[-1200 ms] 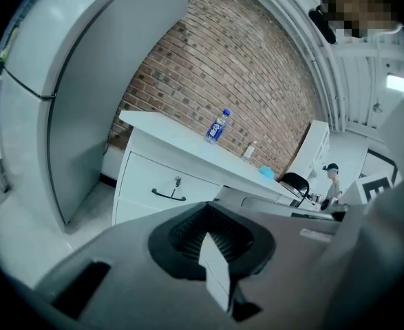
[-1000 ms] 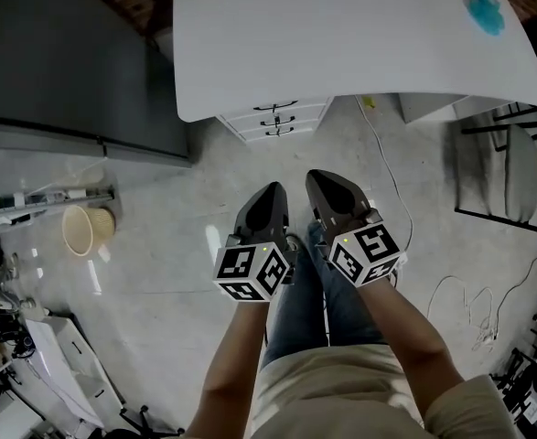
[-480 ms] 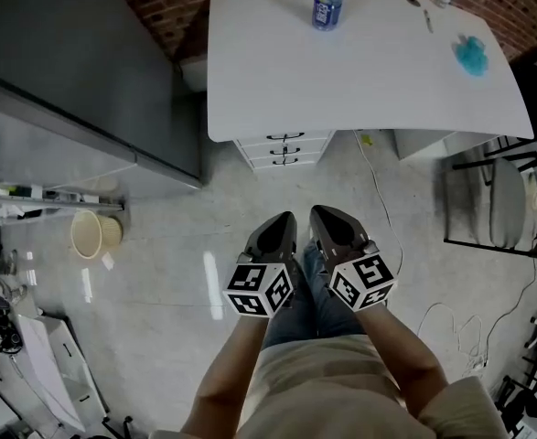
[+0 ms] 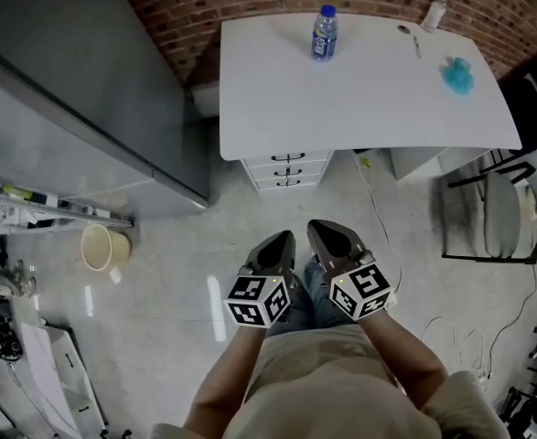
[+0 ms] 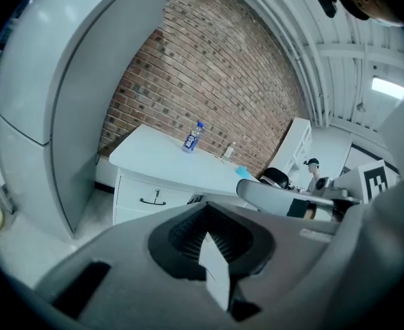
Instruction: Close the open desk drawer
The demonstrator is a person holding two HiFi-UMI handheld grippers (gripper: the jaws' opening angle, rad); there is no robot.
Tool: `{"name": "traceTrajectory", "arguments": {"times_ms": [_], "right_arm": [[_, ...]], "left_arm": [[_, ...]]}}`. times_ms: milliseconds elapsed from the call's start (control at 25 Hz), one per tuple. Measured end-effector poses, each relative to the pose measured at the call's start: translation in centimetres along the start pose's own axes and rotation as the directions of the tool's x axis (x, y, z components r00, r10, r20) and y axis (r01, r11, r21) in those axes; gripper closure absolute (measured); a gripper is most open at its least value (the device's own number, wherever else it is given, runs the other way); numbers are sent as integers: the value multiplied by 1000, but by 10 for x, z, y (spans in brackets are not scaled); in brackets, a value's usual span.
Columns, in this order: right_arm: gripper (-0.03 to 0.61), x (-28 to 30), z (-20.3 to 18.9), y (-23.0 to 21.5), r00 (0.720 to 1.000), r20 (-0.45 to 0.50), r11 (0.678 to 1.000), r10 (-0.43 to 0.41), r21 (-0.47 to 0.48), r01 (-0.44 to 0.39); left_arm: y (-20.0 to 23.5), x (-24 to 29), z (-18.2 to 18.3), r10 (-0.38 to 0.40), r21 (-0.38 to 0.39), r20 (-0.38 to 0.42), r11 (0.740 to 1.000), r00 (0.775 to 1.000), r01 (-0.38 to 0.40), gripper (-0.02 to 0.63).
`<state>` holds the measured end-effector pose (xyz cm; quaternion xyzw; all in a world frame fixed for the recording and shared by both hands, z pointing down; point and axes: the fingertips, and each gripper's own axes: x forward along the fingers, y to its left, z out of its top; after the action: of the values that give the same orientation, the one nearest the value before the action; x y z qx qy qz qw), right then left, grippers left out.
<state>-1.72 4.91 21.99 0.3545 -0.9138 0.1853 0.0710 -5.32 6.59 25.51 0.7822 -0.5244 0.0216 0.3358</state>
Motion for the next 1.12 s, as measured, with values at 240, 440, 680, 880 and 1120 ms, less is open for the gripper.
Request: {"name": "traceTrajectory", "arguments": {"times_ms": [240,440,680,880,1120], "right_arm": [[577,-15,12,15,1000,11,999,20,-40,-19],[577,-27,18,24,999,15,997,37,-64,-36],[577,-41,23,37,998,10,992,62,-107,-61],[577,-48,23,42,998,14,991,66,-114,-64],[577,-47,21,46,997,11,990,77,-117,-75]], "left_arm": [[-10,-16,10,-3,30,1,1000,1000,3,617],[-17,-29,12,1,55,0,998,1000,-1,617],[-25,-42,12,-1,66,5,998,1000,1,617],[-29,-44,12,-7,78,13,997,1000,6,617],[-32,-44,16,-15,90,21,996,1000,13,617]]}}
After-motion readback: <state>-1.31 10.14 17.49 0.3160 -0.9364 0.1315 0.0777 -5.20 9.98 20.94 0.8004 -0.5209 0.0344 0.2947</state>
